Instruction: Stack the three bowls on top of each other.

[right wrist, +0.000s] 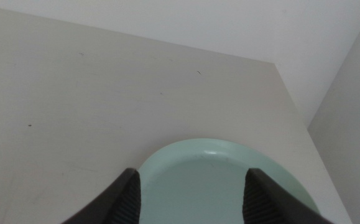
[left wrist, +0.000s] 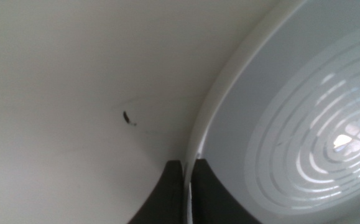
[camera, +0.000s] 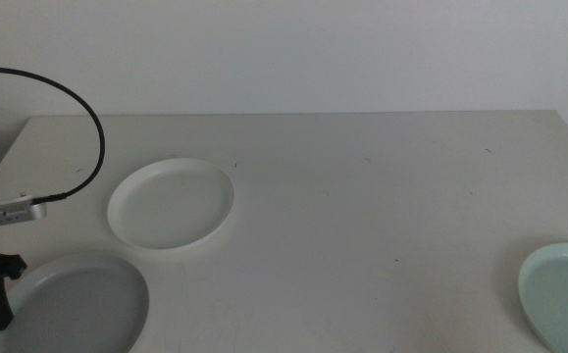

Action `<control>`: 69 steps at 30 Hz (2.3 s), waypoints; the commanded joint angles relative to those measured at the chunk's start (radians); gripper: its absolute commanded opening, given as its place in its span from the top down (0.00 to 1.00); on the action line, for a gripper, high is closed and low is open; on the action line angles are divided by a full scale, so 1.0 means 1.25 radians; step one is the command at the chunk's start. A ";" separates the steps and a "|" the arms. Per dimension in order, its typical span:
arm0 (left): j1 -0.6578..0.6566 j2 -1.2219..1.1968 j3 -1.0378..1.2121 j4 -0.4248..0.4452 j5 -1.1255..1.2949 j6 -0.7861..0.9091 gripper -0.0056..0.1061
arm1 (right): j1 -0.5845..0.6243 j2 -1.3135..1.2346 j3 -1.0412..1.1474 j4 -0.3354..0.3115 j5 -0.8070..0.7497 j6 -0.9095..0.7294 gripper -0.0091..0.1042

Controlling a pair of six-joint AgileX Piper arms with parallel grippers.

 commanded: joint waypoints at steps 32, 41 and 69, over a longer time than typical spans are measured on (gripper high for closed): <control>-0.371 -0.244 -0.147 -0.167 0.124 -0.282 0.95 | -0.007 -0.021 -0.005 -0.008 -0.062 -0.010 0.54; -0.498 -0.138 -0.229 -0.251 0.089 -0.308 0.95 | -0.007 -0.021 -0.005 -0.008 -0.062 -0.010 0.54; -0.599 0.047 -0.250 -0.313 -0.162 -0.311 0.95 | -0.007 -0.021 -0.005 -0.008 -0.062 -0.010 0.54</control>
